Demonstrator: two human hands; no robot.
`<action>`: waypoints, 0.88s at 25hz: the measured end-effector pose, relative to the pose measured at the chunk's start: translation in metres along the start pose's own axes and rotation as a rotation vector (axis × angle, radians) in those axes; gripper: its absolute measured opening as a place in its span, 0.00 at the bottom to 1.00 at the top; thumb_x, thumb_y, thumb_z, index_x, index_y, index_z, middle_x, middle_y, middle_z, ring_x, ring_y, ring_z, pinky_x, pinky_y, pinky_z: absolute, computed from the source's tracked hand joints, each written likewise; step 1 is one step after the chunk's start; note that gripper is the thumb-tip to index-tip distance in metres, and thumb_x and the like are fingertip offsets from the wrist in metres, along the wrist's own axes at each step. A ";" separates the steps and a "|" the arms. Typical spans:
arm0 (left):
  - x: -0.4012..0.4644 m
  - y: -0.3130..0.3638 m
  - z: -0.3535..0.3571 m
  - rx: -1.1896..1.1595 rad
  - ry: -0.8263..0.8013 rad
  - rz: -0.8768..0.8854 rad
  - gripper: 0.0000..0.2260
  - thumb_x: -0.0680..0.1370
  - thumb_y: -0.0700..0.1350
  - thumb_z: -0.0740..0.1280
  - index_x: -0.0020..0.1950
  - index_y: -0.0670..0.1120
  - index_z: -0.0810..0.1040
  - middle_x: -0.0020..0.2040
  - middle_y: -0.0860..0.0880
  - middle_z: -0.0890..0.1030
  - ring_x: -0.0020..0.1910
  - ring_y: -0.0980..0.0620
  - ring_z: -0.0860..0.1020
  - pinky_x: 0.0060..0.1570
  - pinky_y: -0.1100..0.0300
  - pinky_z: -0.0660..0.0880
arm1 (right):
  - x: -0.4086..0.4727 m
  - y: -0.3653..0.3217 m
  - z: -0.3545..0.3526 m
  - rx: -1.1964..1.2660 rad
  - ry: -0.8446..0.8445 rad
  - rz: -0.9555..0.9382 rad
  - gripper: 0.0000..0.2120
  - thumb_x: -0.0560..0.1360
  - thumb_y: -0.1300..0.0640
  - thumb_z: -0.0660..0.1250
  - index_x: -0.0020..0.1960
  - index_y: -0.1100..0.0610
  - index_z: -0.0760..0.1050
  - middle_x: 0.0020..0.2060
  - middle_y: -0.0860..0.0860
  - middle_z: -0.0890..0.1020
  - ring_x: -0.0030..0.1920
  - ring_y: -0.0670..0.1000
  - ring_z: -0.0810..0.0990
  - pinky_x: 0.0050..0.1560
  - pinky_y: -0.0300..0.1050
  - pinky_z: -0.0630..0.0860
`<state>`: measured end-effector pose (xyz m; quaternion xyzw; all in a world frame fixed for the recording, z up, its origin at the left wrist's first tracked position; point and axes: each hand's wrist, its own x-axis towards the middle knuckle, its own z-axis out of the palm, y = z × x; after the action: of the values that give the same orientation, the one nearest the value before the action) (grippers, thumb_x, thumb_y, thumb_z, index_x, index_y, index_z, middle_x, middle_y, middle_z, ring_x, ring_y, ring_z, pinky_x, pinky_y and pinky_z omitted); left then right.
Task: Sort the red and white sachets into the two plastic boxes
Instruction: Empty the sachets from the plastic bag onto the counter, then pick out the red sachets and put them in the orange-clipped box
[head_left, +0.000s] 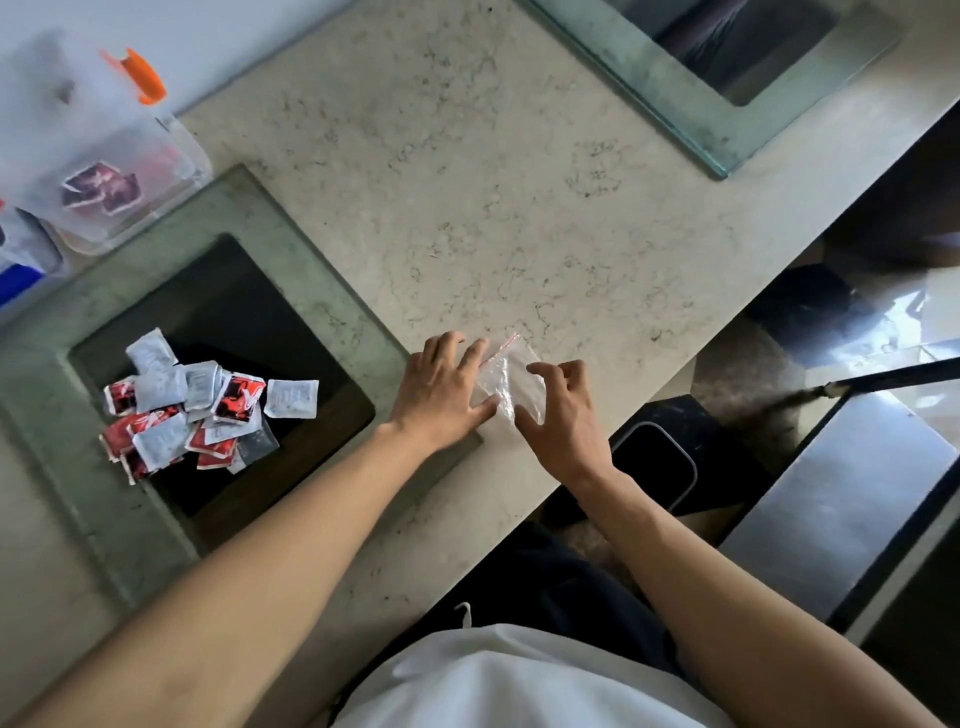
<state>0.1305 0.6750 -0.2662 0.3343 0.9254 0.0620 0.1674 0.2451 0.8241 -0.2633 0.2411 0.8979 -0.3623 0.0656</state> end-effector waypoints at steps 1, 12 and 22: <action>-0.007 -0.007 -0.006 -0.020 0.015 -0.035 0.34 0.75 0.63 0.65 0.75 0.47 0.64 0.69 0.41 0.69 0.68 0.41 0.68 0.62 0.45 0.69 | 0.002 -0.011 0.004 0.010 -0.019 -0.049 0.23 0.76 0.53 0.70 0.69 0.53 0.70 0.61 0.53 0.69 0.44 0.52 0.77 0.49 0.50 0.79; -0.175 -0.127 -0.034 -0.111 0.237 -0.486 0.28 0.73 0.59 0.66 0.67 0.44 0.74 0.61 0.41 0.76 0.62 0.38 0.74 0.57 0.45 0.74 | 0.006 -0.168 0.081 -0.174 -0.271 -0.518 0.21 0.77 0.48 0.67 0.68 0.53 0.72 0.62 0.56 0.73 0.60 0.57 0.76 0.59 0.53 0.77; -0.260 -0.152 0.001 -0.292 0.245 -0.791 0.32 0.77 0.58 0.64 0.77 0.45 0.64 0.75 0.43 0.68 0.74 0.43 0.66 0.71 0.49 0.64 | -0.015 -0.216 0.130 -0.313 -0.446 -0.719 0.22 0.77 0.49 0.65 0.70 0.53 0.72 0.66 0.55 0.72 0.66 0.56 0.72 0.62 0.51 0.76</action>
<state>0.2274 0.3920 -0.2317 -0.0829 0.9767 0.1627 0.1128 0.1475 0.5954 -0.2200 -0.1831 0.9325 -0.2649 0.1633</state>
